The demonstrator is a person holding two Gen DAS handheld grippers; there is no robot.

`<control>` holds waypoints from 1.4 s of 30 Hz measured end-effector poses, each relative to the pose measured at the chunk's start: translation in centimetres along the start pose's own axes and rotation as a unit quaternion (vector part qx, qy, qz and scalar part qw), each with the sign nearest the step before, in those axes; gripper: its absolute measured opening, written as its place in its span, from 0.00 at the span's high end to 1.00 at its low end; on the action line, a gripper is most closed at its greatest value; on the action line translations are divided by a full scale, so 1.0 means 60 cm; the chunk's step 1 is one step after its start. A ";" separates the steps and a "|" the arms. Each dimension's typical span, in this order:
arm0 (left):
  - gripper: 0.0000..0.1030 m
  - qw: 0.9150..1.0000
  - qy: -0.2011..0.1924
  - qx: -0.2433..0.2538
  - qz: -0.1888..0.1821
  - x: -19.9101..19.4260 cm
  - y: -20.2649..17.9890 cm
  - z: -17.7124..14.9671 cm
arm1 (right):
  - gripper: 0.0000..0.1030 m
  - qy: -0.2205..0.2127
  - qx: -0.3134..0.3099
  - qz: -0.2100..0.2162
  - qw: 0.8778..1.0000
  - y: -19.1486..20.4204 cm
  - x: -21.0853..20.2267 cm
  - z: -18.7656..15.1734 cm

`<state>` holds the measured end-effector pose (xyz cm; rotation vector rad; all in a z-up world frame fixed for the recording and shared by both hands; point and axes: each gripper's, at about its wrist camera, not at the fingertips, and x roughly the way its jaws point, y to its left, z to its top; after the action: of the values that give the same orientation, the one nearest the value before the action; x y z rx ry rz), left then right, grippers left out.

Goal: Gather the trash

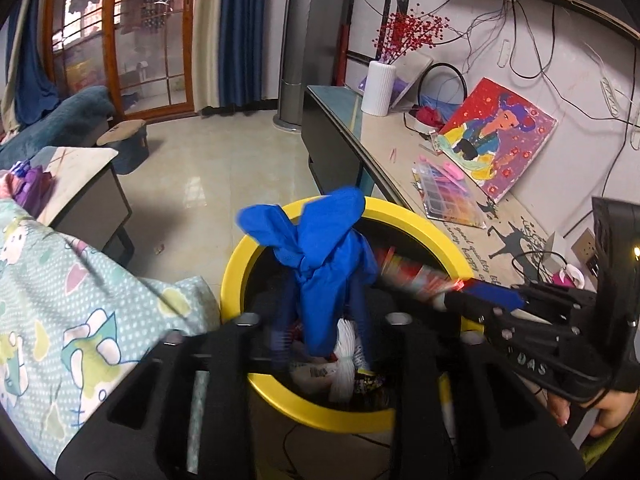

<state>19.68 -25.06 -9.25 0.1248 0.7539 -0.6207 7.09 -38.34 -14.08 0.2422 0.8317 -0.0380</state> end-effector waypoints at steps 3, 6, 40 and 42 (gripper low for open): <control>0.49 1.000 -0.008 -0.006 -0.003 -0.006 0.005 0.003 | 0.58 -0.003 0.000 -0.005 1.000 -0.001 -0.002 -0.002; 0.37 1.000 -0.014 -0.014 0.003 -0.015 0.011 0.007 | 0.50 -0.007 0.002 -0.009 1.000 -0.003 -0.005 -0.002; 0.11 0.954 -0.172 -0.127 0.209 -0.381 0.175 -0.131 | 0.06 -0.229 -0.169 0.088 0.955 0.307 -0.201 -0.001; 0.11 0.952 -0.177 -0.127 0.216 -0.394 0.172 -0.143 | 0.06 -0.237 -0.159 0.089 0.954 0.315 -0.212 -0.010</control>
<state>7.10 -2.49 -0.73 -0.0587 0.4299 -0.1166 0.50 -20.64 -1.34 -0.0010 0.3263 0.1995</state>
